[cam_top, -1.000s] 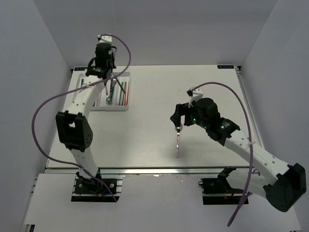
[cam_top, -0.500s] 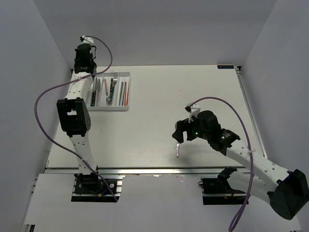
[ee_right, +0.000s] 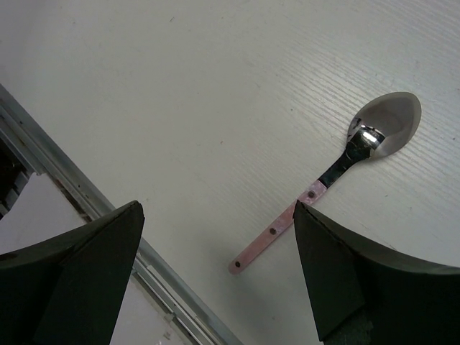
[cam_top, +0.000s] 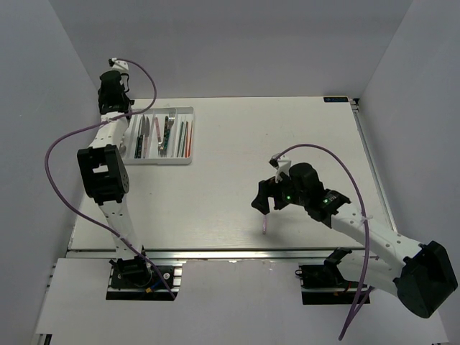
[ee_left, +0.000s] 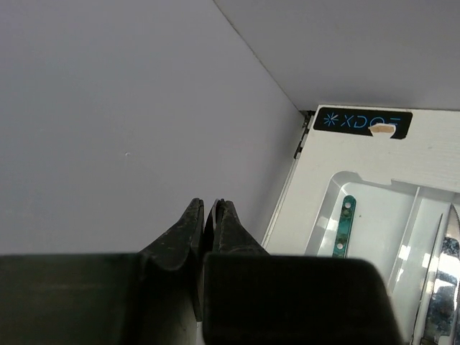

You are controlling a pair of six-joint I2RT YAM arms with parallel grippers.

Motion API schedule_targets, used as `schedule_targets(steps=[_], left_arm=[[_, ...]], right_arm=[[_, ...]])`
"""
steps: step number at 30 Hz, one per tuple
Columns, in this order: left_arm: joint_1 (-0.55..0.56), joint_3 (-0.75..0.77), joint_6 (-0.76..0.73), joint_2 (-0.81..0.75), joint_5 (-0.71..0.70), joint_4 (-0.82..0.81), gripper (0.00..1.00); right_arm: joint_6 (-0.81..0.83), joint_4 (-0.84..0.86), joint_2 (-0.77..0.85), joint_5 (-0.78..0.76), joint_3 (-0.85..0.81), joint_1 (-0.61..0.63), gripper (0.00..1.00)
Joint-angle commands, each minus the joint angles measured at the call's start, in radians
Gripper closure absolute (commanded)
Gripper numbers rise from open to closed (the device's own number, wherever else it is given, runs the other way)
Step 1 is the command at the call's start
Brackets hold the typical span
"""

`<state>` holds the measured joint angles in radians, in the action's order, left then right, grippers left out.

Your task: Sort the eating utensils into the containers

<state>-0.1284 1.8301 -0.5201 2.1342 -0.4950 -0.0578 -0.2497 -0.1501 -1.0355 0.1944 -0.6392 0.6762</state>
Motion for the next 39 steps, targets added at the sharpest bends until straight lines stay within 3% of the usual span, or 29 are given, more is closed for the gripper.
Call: schedule_targets(steps=[1, 12, 19, 26, 30, 36, 39], left_arm=[[0.003, -0.055, -0.06, -0.068, 0.026, -0.048, 1.0], [0.003, -0.179, -0.129, -0.109, 0.035, -0.103, 0.95], [0.003, -0.198, -0.101, -0.08, 0.053, -0.105, 0.82], [0.003, -0.19, -0.06, -0.045, 0.056, -0.1, 0.54], [0.003, -0.169, -0.034, -0.036, 0.053, -0.093, 0.48], [0.003, -0.149, 0.018, -0.039, 0.027, -0.097, 0.47], [0.003, -0.143, 0.118, -0.082, -0.005, -0.09, 0.38]], right_arm=[[0.021, 0.053, -0.012, 0.036, 0.012, 0.003, 0.11], [0.02, 0.073, -0.037, 0.066, 0.027, 0.003, 0.11], [0.02, 0.08, -0.028, 0.066, 0.039, 0.002, 0.11], [0.017, 0.092, -0.041, 0.069, 0.049, 0.003, 0.11], [0.017, 0.098, -0.046, 0.069, 0.05, 0.003, 0.11], [0.017, 0.115, -0.07, 0.074, 0.058, 0.002, 0.11], [0.013, 0.13, -0.106, 0.044, 0.05, 0.003, 0.11]])
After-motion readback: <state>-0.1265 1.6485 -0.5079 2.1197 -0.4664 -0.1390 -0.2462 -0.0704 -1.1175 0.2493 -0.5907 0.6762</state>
